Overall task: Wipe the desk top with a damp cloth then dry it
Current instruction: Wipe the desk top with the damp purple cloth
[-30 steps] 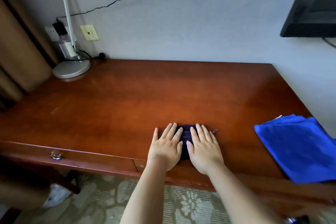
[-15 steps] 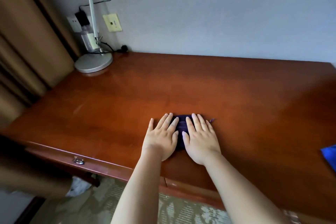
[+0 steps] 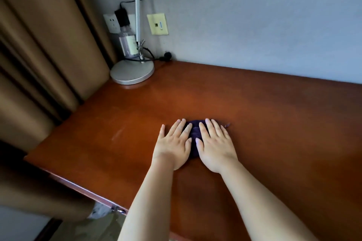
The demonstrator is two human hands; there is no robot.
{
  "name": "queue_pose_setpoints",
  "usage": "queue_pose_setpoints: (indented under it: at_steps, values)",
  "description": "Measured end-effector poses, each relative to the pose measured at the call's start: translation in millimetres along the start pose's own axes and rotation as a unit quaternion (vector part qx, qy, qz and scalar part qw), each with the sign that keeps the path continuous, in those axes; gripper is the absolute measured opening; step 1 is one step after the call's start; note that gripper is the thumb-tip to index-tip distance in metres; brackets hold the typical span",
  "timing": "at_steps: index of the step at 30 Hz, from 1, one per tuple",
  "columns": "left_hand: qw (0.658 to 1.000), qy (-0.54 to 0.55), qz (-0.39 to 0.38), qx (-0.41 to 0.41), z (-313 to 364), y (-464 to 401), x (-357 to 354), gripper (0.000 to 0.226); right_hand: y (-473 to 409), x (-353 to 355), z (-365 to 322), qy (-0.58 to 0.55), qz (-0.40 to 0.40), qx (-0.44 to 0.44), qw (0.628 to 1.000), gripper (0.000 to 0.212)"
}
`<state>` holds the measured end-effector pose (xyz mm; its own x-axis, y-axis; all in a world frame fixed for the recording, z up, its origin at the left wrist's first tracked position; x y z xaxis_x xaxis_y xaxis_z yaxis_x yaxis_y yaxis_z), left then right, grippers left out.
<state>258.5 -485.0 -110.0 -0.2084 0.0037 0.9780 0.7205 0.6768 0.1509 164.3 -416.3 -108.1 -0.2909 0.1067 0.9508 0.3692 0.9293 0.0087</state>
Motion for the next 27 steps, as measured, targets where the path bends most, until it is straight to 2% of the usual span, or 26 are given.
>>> queue_pose_setpoints:
  at_steps: [2, 6, 12, 14, 17, 27]
  values:
    - [1.000, 0.002, -0.005, 0.007, -23.2, -6.8, -1.5, 0.053, -18.4, -4.4, -17.5, 0.002, -0.007, 0.009, 1.000, 0.083]
    - [1.000, 0.009, -0.005, 0.025, -71.8, -19.8, -5.4, 0.053, -55.6, -15.5, -54.6, -0.003, -0.018, 0.027, 0.999, 0.097]
    - [0.998, 0.012, -0.006, 0.063, -139.0, -33.1, -12.1, 0.053, -103.5, -31.0, -107.0, 0.004, -0.023, 0.055, 0.998, 0.097]
    - [0.997, 0.014, -0.008, 0.079, -162.7, -35.8, -15.9, 0.053, -119.2, -36.1, -126.8, 0.000, -0.026, 0.066, 0.998, 0.089]
    - [0.995, 0.021, -0.011, 0.100, -197.6, -37.3, -21.5, 0.053, -141.0, -44.6, -155.6, -0.001, -0.040, 0.081, 0.996, 0.059]
    - [0.984, 0.046, -0.008, 0.174, -290.9, -8.0, -40.3, 0.053, -175.9, -74.6, -249.1, 0.018, -0.063, 0.149, 0.987, 0.057]
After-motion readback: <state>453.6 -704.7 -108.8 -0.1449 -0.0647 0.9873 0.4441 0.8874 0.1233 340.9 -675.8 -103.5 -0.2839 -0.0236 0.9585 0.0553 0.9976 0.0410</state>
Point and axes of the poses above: each hand's wrist, its own y-axis away from the middle knuckle, its own x-axis out of the back of the hand, z = x × y, the point moved 6 cm from there along -y, towards the middle knuckle, and after that the axes turned 10 degrees about -y, right-handed, at the moved point
